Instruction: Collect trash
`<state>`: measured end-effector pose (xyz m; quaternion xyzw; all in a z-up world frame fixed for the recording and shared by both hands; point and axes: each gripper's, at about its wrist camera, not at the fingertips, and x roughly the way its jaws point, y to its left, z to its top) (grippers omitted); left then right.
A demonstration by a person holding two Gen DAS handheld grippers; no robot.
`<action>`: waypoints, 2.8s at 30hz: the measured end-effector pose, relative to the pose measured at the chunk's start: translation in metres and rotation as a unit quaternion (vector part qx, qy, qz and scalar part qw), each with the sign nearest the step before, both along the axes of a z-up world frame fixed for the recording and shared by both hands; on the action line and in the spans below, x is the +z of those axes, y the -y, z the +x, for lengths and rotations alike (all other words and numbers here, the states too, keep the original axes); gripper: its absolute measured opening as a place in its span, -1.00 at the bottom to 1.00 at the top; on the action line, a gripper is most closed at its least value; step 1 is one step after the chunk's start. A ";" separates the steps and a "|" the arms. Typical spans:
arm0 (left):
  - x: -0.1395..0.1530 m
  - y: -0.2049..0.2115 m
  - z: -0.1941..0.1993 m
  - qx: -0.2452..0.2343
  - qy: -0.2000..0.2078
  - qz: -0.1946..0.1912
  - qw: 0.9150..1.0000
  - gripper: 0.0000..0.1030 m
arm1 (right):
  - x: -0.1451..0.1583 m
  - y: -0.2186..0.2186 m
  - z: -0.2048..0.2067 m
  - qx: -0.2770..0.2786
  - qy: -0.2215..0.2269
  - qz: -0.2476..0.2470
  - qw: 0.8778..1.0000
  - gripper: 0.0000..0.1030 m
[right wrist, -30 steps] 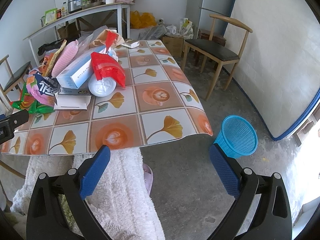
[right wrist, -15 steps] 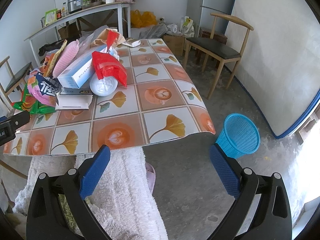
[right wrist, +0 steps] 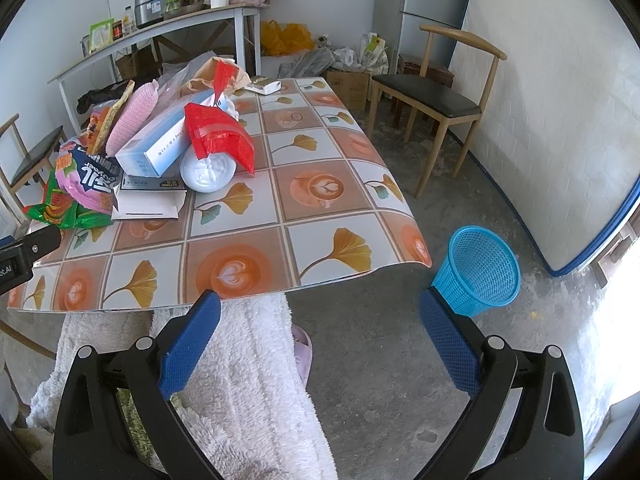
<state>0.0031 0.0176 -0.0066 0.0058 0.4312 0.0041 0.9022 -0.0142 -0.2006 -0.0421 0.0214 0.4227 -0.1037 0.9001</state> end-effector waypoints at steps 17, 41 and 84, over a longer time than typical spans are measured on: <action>-0.009 -0.013 -0.009 -0.010 0.001 -0.069 0.998 0.83 | -0.003 -0.009 0.014 0.014 -0.010 0.026 1.000 0.88; -0.006 -0.024 0.014 -0.061 0.128 -0.091 0.986 0.83 | 0.029 -0.012 0.075 0.055 0.135 0.049 0.988 0.88; 0.016 -0.017 0.143 -0.108 0.149 -0.056 0.981 -0.95 | -0.004 0.002 0.131 0.104 0.118 0.107 0.982 0.43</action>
